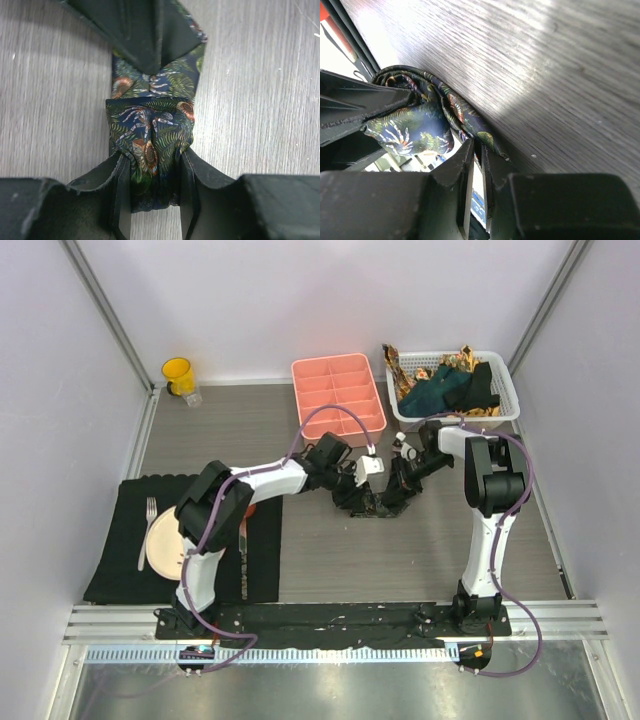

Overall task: Roll the ties
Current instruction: Roll the tie at the center of the board.

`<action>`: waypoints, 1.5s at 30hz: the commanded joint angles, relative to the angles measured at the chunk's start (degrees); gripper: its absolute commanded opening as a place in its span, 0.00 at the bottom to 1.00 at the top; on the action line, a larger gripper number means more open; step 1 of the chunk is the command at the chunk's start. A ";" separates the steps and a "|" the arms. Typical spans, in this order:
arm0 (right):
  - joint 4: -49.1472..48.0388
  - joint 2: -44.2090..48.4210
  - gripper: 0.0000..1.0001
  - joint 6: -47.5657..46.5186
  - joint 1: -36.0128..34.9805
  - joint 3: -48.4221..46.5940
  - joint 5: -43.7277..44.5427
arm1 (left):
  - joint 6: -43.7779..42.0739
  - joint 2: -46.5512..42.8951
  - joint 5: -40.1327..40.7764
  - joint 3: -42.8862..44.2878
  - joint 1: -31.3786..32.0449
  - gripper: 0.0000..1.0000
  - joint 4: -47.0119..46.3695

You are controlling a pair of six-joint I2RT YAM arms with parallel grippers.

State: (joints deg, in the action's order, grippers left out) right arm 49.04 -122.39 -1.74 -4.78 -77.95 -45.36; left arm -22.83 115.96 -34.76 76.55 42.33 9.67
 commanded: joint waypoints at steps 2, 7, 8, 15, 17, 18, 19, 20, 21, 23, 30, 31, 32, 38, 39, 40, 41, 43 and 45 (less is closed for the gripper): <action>-1.66 -2.77 0.19 -2.74 -0.32 0.97 10.92 | 2.01 -0.66 6.72 1.49 -0.49 0.09 5.18; 2.54 -1.89 0.30 -5.29 -0.06 -3.25 3.11 | -3.00 4.18 10.15 5.35 0.65 0.13 15.28; 3.16 -0.76 0.34 -5.47 0.03 -3.69 0.13 | -4.05 4.53 10.50 5.62 1.00 0.13 15.99; 4.14 4.35 0.57 -1.79 -0.32 -2.12 -10.43 | -5.47 5.06 11.30 5.36 1.88 0.19 17.75; 2.91 4.35 0.56 -0.21 -0.85 -1.33 -12.81 | -5.65 5.24 11.21 5.54 1.97 0.21 18.01; 1.17 4.61 0.56 0.41 -1.20 -1.06 -13.52 | -5.91 5.33 11.03 5.62 2.06 0.21 18.19; 0.02 4.88 0.57 1.03 -1.64 -0.63 -13.44 | -6.08 5.24 10.95 5.71 2.06 0.22 18.36; -1.04 5.05 0.57 1.64 -1.99 -0.53 -13.00 | -6.26 5.41 10.77 5.80 1.97 0.22 18.45; -2.53 5.14 0.56 2.87 -2.17 -0.45 -12.65 | -6.52 5.50 10.60 5.71 1.97 0.22 18.45; -3.42 4.88 0.56 3.75 -2.78 -0.80 -12.29 | -6.61 5.50 10.51 5.80 2.06 0.23 18.63; -4.56 3.12 0.43 2.71 -3.93 1.48 -10.01 | -6.88 6.03 10.15 6.41 1.97 0.25 19.24; -4.22 2.86 0.41 2.10 -3.93 1.66 -8.96 | -6.79 6.12 10.15 6.59 2.06 0.25 19.42; -3.78 2.51 0.40 2.09 -3.93 1.92 -8.34 | -6.88 6.03 10.15 6.68 1.97 0.26 19.42; -1.22 -0.39 0.01 -4.15 -3.40 3.60 -1.50 | -6.53 6.21 9.89 7.47 1.97 0.32 19.68; -1.22 -0.66 0.01 -4.41 -2.88 4.21 -0.79 | -6.53 5.86 9.89 7.56 2.06 0.35 19.60; -1.22 -0.83 0.01 -5.20 -2.52 4.39 -0.26 | -6.44 5.51 9.72 7.47 1.97 0.38 19.25; -1.48 -1.18 0.01 -5.47 -2.35 4.56 0.44 | -6.09 5.07 9.54 7.30 1.88 0.39 18.72; -2.10 -1.45 0.01 -5.65 -1.56 5.27 2.56 | -6.17 4.28 8.93 7.20 1.88 0.42 18.28; -2.19 -1.80 0.01 -5.38 -1.20 5.01 1.34 | -6.52 4.45 7.96 7.55 1.88 0.37 18.45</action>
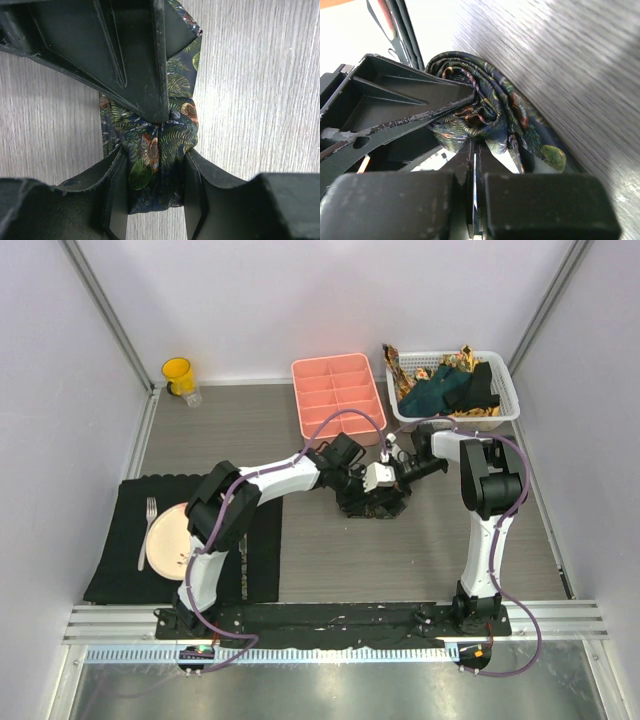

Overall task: Roll the ties
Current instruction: Roll the tie at the center of the board.

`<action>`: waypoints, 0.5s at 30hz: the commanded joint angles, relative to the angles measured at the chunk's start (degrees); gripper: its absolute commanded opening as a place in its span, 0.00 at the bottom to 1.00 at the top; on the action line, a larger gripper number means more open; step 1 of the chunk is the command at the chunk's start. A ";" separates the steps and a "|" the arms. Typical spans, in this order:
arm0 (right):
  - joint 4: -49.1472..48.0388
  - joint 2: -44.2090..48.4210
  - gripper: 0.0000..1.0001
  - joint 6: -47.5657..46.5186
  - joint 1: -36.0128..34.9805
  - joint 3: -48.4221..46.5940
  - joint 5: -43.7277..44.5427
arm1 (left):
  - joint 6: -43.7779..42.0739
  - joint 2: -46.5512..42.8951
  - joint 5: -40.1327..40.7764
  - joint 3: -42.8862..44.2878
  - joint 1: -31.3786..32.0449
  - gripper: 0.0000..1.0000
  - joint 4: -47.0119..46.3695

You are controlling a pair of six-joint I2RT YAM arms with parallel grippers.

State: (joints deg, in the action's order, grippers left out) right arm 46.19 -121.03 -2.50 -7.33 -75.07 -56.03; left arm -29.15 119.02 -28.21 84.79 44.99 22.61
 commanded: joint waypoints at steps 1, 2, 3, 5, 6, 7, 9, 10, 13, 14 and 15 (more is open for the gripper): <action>0.91 -3.07 0.01 -4.53 1.70 1.77 10.17 | -0.47 1.91 1.05 -0.51 -0.78 0.33 6.21; 1.44 -2.72 0.06 -4.27 1.79 1.59 8.59 | -0.47 2.18 0.87 -0.42 -0.70 0.29 6.48; 1.79 -1.76 0.17 -4.00 2.06 1.24 7.00 | -0.73 2.35 1.13 -0.51 -0.70 0.22 6.74; 2.14 -0.18 0.47 -2.61 2.06 0.98 3.22 | -1.17 2.62 1.66 -1.03 -0.61 0.20 7.18; 2.23 2.01 0.50 -1.99 2.06 0.98 1.90 | -1.70 2.53 2.19 -1.56 -0.69 0.19 7.10; 2.15 2.81 0.53 -1.11 1.97 0.89 -0.02 | -2.05 2.53 2.28 -1.74 -0.61 0.19 7.44; 2.06 4.48 0.59 0.56 1.80 0.54 -1.79 | -2.75 2.62 2.36 -2.09 -0.61 0.19 7.62; 1.88 5.53 0.59 1.09 1.53 0.36 -1.71 | -2.85 2.71 2.37 -2.09 -0.61 0.19 7.54; 0.92 5.72 0.59 2.32 0.04 -0.08 -2.24 | -3.11 3.06 1.93 -1.91 -0.61 0.20 7.54; -0.04 5.55 0.59 2.41 -0.14 0.01 -2.85 | -3.02 3.15 2.01 -1.83 -0.61 0.20 7.62; -0.49 5.37 0.59 2.41 -0.92 0.18 -3.29 | -3.11 3.32 2.01 -1.65 -0.61 0.20 7.62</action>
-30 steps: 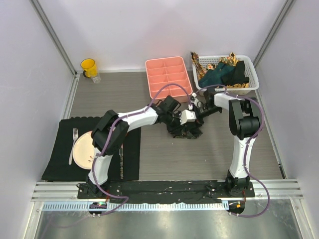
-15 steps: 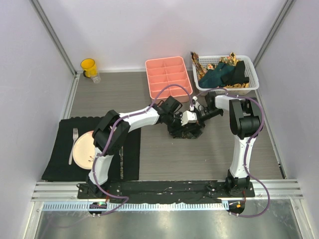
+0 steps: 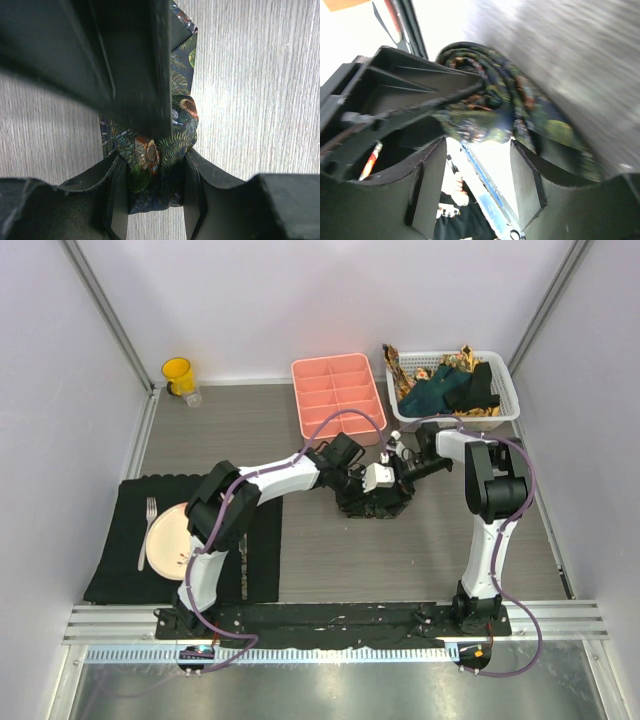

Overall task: Roll the ties
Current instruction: Roll the tie at the center of the board.

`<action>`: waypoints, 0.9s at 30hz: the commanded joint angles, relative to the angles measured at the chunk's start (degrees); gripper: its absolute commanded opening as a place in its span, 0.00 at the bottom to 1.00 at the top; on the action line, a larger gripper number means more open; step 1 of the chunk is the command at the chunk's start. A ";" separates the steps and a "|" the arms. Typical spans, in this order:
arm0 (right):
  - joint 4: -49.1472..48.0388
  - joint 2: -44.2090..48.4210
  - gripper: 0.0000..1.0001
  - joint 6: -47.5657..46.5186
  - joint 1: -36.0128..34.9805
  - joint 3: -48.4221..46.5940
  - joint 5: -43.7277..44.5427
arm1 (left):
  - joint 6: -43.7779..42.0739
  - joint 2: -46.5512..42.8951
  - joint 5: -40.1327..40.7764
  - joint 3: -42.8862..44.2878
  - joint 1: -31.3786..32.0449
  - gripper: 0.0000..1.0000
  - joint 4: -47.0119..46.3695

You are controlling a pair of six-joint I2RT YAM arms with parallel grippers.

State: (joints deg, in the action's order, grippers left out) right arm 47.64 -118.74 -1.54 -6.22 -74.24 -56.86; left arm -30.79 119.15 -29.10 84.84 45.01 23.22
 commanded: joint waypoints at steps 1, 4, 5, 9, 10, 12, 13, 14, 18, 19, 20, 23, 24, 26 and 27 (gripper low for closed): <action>-2.11 2.73 0.59 1.45 -2.39 -0.65 -2.38 | -1.38 3.19 3.17 -1.78 -0.72 0.21 7.01; -2.11 1.49 0.54 1.45 -3.27 -0.12 -0.97 | -1.30 3.10 3.09 -1.96 -0.72 0.21 6.75; -1.94 0.71 0.51 1.45 -3.27 0.14 -0.88 | -1.29 3.02 2.91 -2.04 -0.72 0.22 6.75; -0.88 -1.40 0.26 0.57 -3.01 0.32 6.21 | -1.03 2.58 2.30 -2.66 -0.72 0.27 6.14; -0.88 -1.76 0.13 0.40 -2.49 0.41 7.11 | -0.94 2.31 2.12 -2.75 -0.72 0.29 6.05; -0.79 -2.90 0.01 0.66 -1.87 0.50 9.65 | -0.68 1.79 1.25 -3.01 -0.81 0.34 5.35; -0.70 -3.25 0.01 0.57 -1.26 0.50 11.23 | -0.59 1.18 0.81 -3.10 -0.98 0.35 4.99; -0.44 -3.60 0.01 0.40 -0.99 0.50 12.20 | -0.42 1.00 0.45 -3.19 -1.07 0.38 4.64; 0.17 -4.92 0.01 -0.56 0.33 0.41 14.23 | -0.24 -0.59 -1.22 -2.66 -1.24 0.45 2.63; 0.26 -5.53 0.01 -0.74 0.50 0.58 14.58 | -0.24 -1.02 -1.74 -2.75 -1.24 0.48 1.83; 0.52 -5.71 0.01 -0.83 0.68 0.50 14.85 | -0.24 -2.07 -1.83 -2.75 -1.16 0.53 1.04; 0.70 -6.59 0.01 -1.36 1.03 0.67 15.90 | -0.76 -3.05 -3.24 -1.61 -1.16 0.59 -1.42; 0.62 -6.77 0.01 -1.36 1.21 0.76 16.08 | -1.12 -2.96 -3.68 -1.00 -1.24 0.60 -1.17; 0.70 -7.21 0.01 -1.18 1.38 1.11 16.52 | -2.26 -2.87 -5.69 0.32 -1.24 0.65 -1.16; 0.70 -7.30 0.01 -1.10 1.38 1.03 16.78 | -3.13 -2.61 -6.57 0.59 -1.24 0.66 -0.73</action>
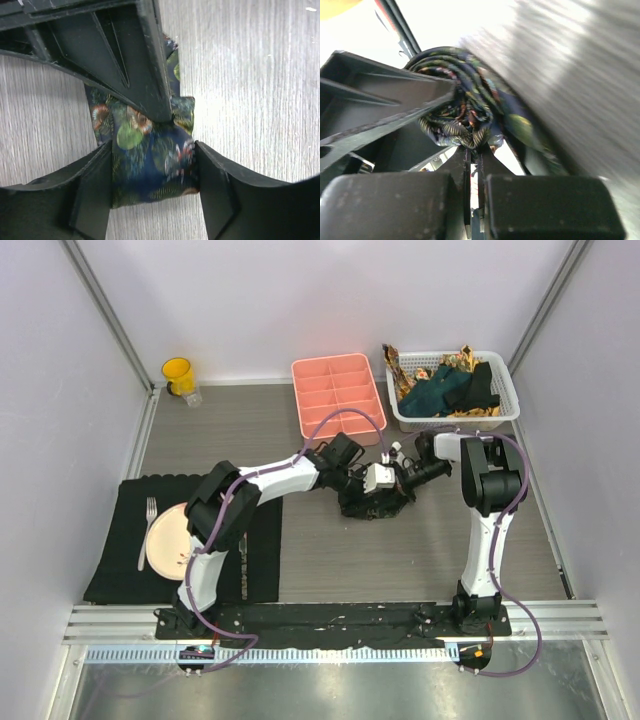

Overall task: Roll the ties
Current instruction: Roll the tie at the center of the board.

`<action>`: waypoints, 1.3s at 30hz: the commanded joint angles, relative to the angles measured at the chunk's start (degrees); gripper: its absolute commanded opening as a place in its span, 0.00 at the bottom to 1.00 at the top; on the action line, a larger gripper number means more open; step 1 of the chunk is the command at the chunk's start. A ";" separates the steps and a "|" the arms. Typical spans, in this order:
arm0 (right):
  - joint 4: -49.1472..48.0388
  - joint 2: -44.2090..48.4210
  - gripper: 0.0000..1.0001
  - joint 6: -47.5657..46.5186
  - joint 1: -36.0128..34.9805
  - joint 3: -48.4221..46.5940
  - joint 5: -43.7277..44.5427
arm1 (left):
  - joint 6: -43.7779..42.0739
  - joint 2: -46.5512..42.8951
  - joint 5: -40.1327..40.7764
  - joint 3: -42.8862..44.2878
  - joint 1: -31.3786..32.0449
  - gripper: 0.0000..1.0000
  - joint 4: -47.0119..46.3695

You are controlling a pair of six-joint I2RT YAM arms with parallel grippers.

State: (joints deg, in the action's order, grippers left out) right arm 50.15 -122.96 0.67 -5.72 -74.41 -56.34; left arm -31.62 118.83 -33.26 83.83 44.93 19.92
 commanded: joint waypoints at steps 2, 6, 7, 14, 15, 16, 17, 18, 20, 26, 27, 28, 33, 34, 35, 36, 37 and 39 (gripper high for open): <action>-1.81 -3.52 0.01 -2.95 1.14 0.59 16.78 | -5.01 -2.02 -3.83 2.21 -0.89 0.69 3.01; -0.93 -5.09 0.01 -3.04 2.02 -0.91 17.14 | -10.04 -0.44 -3.13 4.58 0.16 0.73 7.39; -0.67 -5.36 0.01 -3.04 2.11 -1.17 16.88 | -11.00 0.61 -2.87 5.19 0.33 0.74 8.37; 1.00 -6.33 0.01 -4.36 1.94 -2.40 15.29 | -15.41 2.29 -1.29 6.43 1.83 0.75 9.26; 1.18 -6.33 0.01 -4.53 2.02 -2.40 15.29 | -15.14 2.38 -1.20 6.43 2.09 0.75 8.82; 1.44 -6.42 0.01 -4.88 1.85 -2.58 14.77 | -14.97 2.55 -1.20 6.43 2.44 0.75 8.38; 1.62 -6.33 0.01 -5.15 1.76 -2.75 14.59 | -14.79 2.90 -1.02 6.43 2.53 0.75 7.25; 1.96 -6.42 0.01 -5.85 1.59 -2.93 14.50 | -14.18 3.08 -0.06 6.34 2.80 0.75 6.45; 2.76 -6.07 0.01 -6.38 0.97 -3.20 14.24 | -13.74 3.43 0.82 6.08 3.41 0.72 4.43; 4.43 -4.84 0.01 -7.78 0.27 -3.37 12.66 | -9.44 3.61 1.88 5.55 3.68 0.43 4.15; 5.21 -4.40 0.01 -8.05 0.35 -3.55 12.13 | -8.73 3.43 1.79 5.38 3.50 0.34 4.51; 5.74 -4.14 0.05 -8.83 0.44 -3.81 11.52 | -6.55 3.34 1.27 4.16 3.24 0.29 4.60; 10.05 1.30 0.29 -11.21 3.59 -5.39 3.35 | -0.38 1.85 -0.93 -0.50 1.13 0.10 3.20; 9.88 2.01 0.30 -10.60 4.13 -5.57 2.56 | -0.20 1.59 -1.02 -2.08 0.95 0.09 2.76; 9.53 2.37 0.30 -9.99 4.48 -5.66 1.94 | -0.03 1.41 -1.02 -2.70 0.86 0.08 2.41; 8.66 2.89 0.29 -9.46 4.66 -5.74 0.63 | -0.11 1.15 -1.20 -3.67 0.69 0.08 2.14; 7.78 2.98 0.29 -8.85 4.66 -5.31 0.44 | -0.20 1.06 -1.46 -4.02 0.60 0.08 1.88; 3.32 3.34 0.26 -5.51 4.66 -4.26 1.22 | -0.55 1.06 -2.07 -4.64 0.34 0.07 1.61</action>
State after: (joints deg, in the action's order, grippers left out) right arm 58.85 -124.07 -8.01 -1.54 -78.46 -53.87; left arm -34.44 119.74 -34.72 82.61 45.91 18.24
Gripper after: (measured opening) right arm 0.278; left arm 0.376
